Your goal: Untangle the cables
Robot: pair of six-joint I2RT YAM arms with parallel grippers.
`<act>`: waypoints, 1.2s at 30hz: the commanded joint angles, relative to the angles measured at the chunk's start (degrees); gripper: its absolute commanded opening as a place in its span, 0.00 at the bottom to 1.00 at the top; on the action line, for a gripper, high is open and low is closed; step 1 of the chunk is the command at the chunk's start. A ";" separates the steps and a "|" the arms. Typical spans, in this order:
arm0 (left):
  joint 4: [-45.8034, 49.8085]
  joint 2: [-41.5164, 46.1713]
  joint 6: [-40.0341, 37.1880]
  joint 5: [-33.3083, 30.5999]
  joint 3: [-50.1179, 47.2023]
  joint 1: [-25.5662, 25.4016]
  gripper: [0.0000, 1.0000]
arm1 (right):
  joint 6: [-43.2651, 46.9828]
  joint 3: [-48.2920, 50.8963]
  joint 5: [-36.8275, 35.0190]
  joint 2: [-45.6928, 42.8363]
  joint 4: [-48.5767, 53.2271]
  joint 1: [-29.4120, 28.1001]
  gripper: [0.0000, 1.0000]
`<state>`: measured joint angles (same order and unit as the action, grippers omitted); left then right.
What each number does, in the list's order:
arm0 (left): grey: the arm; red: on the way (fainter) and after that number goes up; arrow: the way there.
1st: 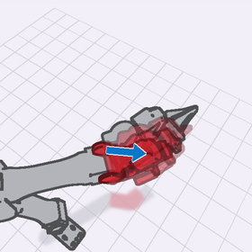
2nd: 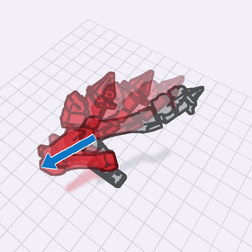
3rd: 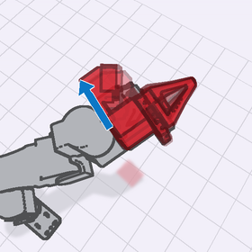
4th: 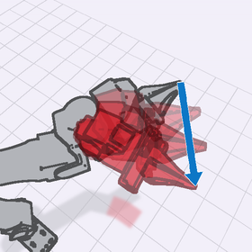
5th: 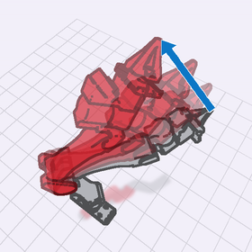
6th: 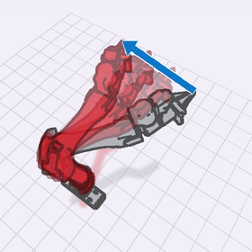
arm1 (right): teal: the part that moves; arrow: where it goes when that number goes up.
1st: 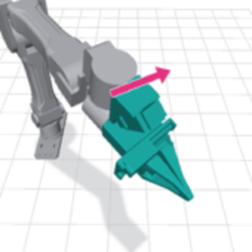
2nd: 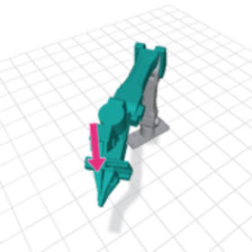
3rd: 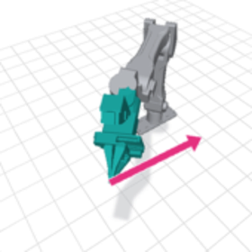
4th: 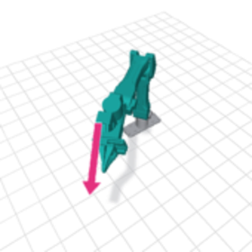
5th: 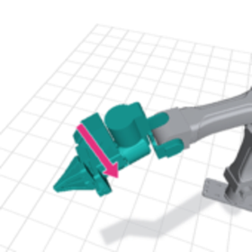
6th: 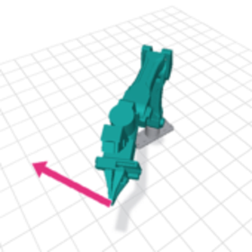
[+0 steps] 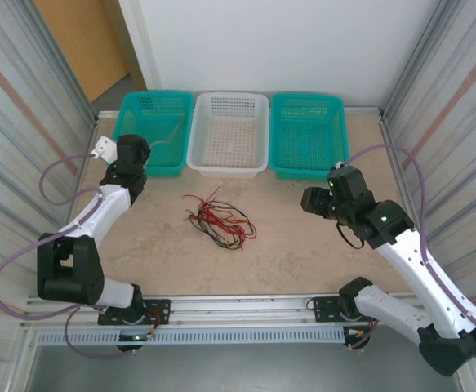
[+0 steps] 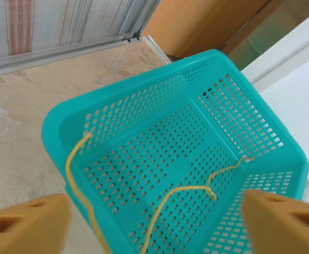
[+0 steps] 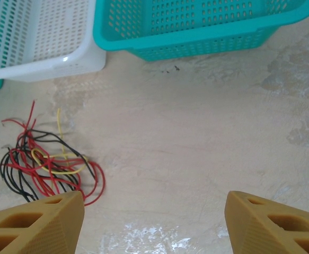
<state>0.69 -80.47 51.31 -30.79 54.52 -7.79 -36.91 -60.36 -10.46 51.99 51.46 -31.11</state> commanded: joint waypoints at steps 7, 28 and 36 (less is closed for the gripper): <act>17.94 8.69 -14.95 -11.96 9.70 -5.68 0.98 | -0.27 1.86 6.49 9.01 -5.76 -7.84 0.72; 35.04 30.34 -13.11 21.70 -6.01 -32.79 0.66 | -2.31 -8.65 6.44 46.88 -24.48 -18.08 0.41; 28.07 28.70 -2.62 25.64 -19.28 -34.31 0.69 | -3.92 -20.27 0.76 58.26 -24.22 -17.01 0.41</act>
<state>32.27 -51.24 43.70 -6.61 35.68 -42.02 -39.03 -78.13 -6.04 106.54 26.57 -48.07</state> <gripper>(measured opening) 0.689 0.412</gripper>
